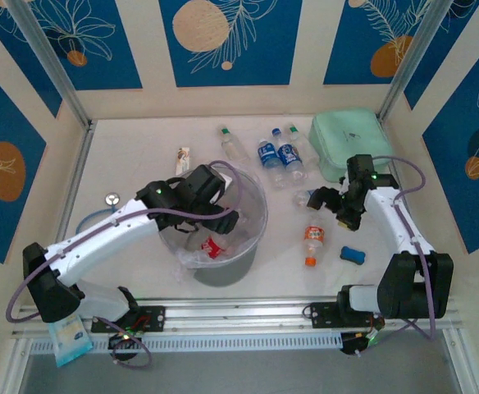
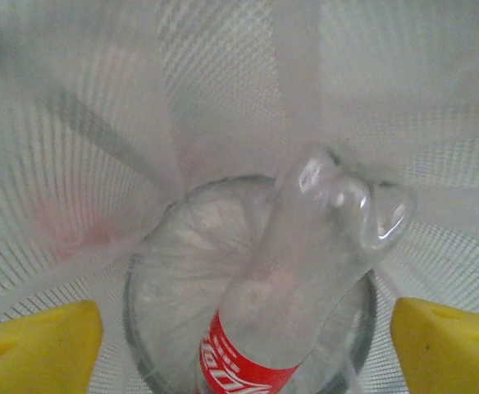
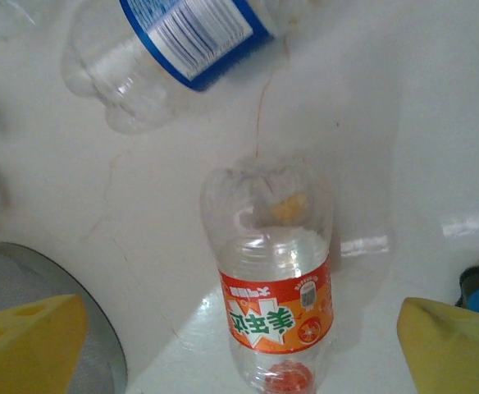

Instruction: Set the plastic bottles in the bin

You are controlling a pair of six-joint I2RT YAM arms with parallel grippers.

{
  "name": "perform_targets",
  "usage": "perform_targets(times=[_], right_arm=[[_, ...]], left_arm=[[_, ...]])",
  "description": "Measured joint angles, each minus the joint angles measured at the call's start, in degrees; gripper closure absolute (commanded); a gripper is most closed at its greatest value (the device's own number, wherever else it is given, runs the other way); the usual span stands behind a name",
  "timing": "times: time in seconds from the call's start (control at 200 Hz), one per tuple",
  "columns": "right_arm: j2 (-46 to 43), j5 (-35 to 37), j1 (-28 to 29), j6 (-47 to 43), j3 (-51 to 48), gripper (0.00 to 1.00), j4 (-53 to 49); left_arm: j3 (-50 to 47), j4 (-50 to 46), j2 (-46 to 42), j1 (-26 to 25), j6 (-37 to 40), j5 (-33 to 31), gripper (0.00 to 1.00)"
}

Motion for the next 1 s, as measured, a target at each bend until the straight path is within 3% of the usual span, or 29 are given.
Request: perform_targets(times=[0.25, 0.455, 0.645, 0.725, 0.79, 0.941, 0.996], right_arm=[[6.1, 0.8, 4.0, 1.4, -3.3, 0.07, 0.2], [11.9, 1.0, 6.0, 1.4, -3.7, 0.15, 2.1], [12.9, 1.0, 6.5, 1.6, -4.3, 0.23, 3.8], [12.9, 1.0, 6.5, 1.6, -4.3, 0.33, 4.3], [12.9, 1.0, 6.5, 1.5, -4.3, 0.41, 4.5], [12.7, 1.0, 6.5, 1.1, -4.3, 0.45, 4.5], [12.2, 1.0, 6.5, 1.1, -4.3, 0.51, 4.3]], left_arm=[[9.6, -2.0, -2.5, 0.0, 3.1, -1.6, 0.05], [14.9, -3.6, -7.0, 0.5, 5.3, -5.4, 0.05], [5.2, -4.1, -18.1, 6.4, 3.1, -5.1, 0.09], [2.1, -5.1, -21.1, 8.3, 1.9, -5.6, 0.10], [0.1, -5.7, -22.4, 9.4, 1.0, -6.0, 0.12], [-4.8, -5.7, -22.8, 11.0, -0.7, -5.6, 0.16], [-6.5, -5.2, -22.4, 11.2, -1.0, -5.0, 0.16]])
